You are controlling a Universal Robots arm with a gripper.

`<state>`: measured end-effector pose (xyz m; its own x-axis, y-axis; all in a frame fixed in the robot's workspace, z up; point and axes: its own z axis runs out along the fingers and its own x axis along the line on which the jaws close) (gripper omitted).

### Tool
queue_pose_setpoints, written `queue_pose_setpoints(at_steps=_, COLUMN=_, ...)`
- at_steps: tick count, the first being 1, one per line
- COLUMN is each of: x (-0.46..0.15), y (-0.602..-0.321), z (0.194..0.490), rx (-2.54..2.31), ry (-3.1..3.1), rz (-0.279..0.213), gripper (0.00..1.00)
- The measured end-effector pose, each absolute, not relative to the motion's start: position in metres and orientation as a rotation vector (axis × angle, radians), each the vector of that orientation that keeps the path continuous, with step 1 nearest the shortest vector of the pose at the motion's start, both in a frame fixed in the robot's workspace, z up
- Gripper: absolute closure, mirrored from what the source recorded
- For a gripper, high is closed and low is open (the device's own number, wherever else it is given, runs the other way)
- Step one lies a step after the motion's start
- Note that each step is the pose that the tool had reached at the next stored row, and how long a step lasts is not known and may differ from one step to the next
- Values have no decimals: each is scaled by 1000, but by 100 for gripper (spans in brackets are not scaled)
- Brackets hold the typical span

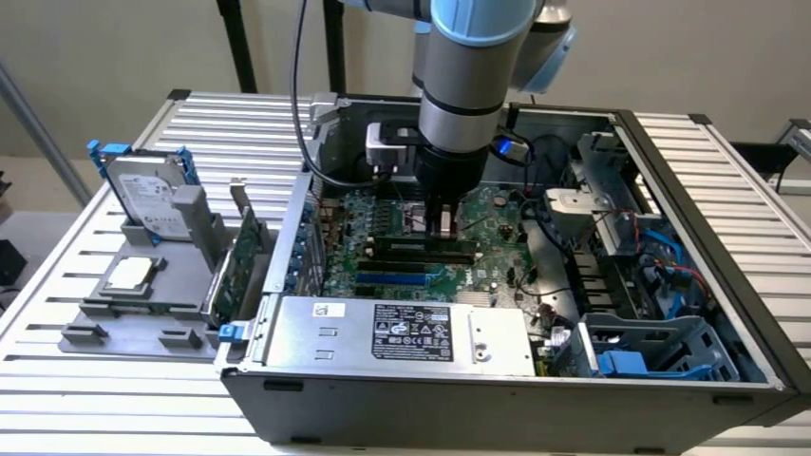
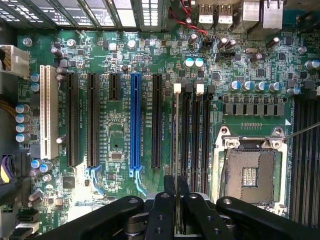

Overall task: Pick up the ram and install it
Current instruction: 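Insert the ram into the slot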

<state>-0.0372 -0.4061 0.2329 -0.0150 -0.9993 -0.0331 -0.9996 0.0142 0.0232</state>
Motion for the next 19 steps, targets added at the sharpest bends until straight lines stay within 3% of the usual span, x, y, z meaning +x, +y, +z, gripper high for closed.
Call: queue_pose_setpoints(at_steps=19, x=-38, y=-404, z=229, rx=-2191, ry=2240, rz=62, gripper=87)
